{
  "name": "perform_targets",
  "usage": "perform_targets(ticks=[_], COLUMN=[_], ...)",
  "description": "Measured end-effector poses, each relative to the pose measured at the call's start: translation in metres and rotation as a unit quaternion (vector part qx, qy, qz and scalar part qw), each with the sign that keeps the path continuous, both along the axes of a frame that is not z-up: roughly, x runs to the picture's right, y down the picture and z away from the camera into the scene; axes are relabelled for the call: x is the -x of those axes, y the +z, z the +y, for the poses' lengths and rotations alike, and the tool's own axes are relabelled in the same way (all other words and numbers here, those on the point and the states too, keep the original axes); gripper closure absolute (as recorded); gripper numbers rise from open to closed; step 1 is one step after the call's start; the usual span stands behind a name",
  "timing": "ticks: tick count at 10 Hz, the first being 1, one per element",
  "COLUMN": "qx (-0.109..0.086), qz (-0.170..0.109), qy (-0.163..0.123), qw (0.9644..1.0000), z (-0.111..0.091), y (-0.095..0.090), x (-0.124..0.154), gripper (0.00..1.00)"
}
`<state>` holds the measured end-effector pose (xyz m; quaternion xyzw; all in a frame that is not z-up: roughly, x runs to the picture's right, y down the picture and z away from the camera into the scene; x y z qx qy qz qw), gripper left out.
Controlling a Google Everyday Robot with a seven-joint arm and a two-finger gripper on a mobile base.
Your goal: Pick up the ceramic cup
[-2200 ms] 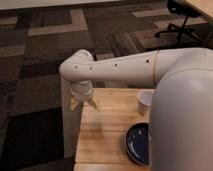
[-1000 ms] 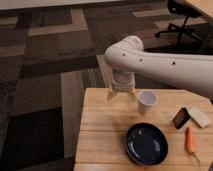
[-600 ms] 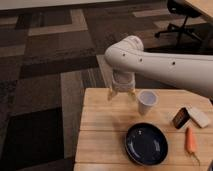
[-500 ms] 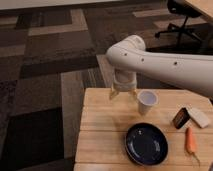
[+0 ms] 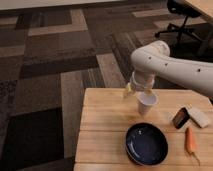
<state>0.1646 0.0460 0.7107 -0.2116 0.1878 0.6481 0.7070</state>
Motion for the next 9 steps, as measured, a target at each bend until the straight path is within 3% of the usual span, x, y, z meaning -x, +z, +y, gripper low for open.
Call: perform_targets(ticks=[2,6,9], qx=[0.004,0.027,0.028], qz=[-0.029,-0.043,-0.027], qy=[-0.017,-0.029,-0.039], qw=[0.9994,0.9983,0.9984], z=[0.009,0.03,0.022], y=[0.023,0.053,0.053], x=[-0.009,-0.021,-0.019], gripper=[0.35,0.38,0.85])
